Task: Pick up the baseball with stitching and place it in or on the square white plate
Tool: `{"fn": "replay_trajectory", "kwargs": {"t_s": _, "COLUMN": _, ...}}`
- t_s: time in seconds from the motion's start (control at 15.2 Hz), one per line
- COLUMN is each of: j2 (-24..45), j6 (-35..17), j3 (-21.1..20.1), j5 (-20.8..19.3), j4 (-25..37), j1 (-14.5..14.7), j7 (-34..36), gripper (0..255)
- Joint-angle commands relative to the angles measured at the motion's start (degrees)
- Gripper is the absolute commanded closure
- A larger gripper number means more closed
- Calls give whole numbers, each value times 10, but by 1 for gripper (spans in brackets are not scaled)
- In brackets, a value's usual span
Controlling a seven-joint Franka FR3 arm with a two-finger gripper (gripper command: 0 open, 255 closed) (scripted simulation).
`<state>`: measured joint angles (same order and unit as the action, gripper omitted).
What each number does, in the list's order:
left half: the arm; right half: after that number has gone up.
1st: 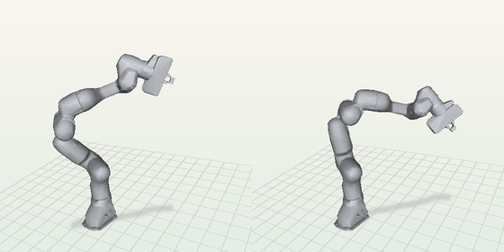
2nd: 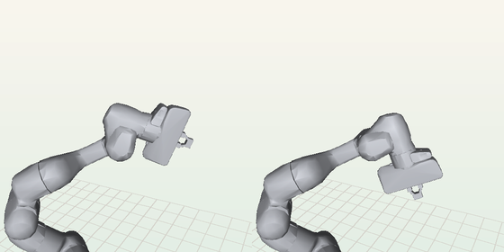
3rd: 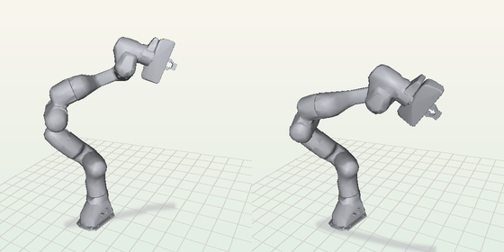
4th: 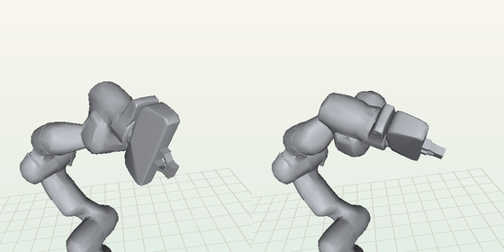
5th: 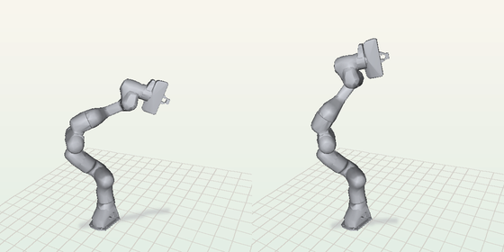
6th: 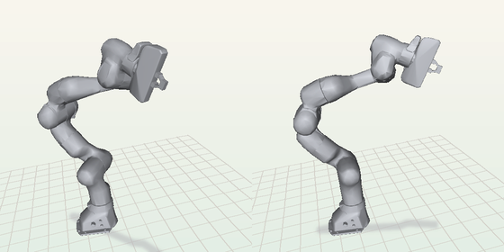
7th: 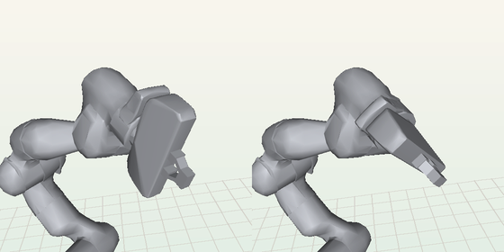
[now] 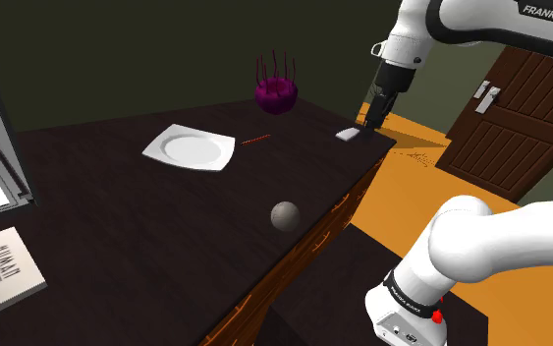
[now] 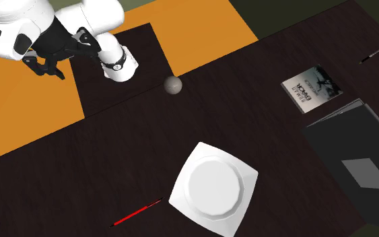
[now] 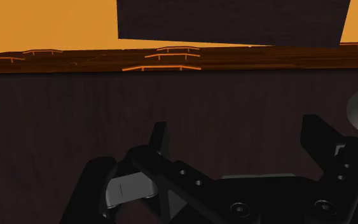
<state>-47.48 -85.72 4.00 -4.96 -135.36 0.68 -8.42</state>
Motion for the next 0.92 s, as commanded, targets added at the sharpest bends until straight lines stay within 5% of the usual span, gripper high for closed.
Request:
{"fn": "replay_trajectory", "kwargs": {"t_s": 0.0, "j2": 0, "j6": 0, "j3": 0, "j5": 0, "j4": 0, "j1": 0, "j7": 0, "gripper": 0}}
{"fn": "replay_trajectory", "kwargs": {"t_s": 0.86, "j2": -58, "j6": -188, "j3": -197, "j5": 108, "j4": -170, "j1": 52, "j7": 214, "gripper": 0}}
